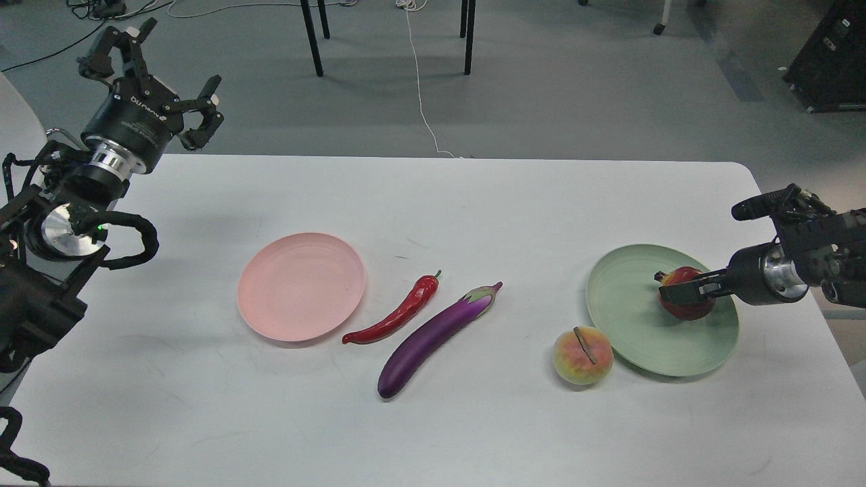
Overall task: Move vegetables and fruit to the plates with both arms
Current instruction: 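Carry the pomegranate onto the green plate and release it, then move the right gripper down to the peach beside the green plate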
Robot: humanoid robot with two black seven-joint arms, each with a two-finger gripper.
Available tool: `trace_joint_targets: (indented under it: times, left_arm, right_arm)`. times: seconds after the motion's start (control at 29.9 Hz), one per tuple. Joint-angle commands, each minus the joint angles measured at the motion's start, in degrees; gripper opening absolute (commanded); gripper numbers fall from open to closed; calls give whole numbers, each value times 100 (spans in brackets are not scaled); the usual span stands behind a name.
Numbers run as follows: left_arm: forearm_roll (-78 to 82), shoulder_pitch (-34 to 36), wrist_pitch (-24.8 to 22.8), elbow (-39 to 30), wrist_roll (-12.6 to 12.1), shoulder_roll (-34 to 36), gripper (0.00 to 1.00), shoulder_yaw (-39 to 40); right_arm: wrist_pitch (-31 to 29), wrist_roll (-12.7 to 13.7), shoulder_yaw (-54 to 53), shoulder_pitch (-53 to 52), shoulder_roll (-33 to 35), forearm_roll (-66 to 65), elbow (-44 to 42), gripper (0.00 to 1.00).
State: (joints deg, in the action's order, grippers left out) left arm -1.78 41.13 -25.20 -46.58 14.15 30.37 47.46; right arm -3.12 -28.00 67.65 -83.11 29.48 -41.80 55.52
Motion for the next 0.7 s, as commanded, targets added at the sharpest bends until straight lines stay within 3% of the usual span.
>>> trace_joint_targets:
  times: [0.0,0.37,0.67]
  left_arm:
    - [3,0,7,-36,0,4,98,0]
    - [3,0,7,-27,9,22,98,0]
    - [3,9,-2,-62,-9,31,98,0]
  right_arm:
    - [4,0,-226,-21,14,23,20,96]
    - [-75,0,-244,-908,164,-39,511,98]
    - [-75,0,-595,-1541,102,-21,2225,98]
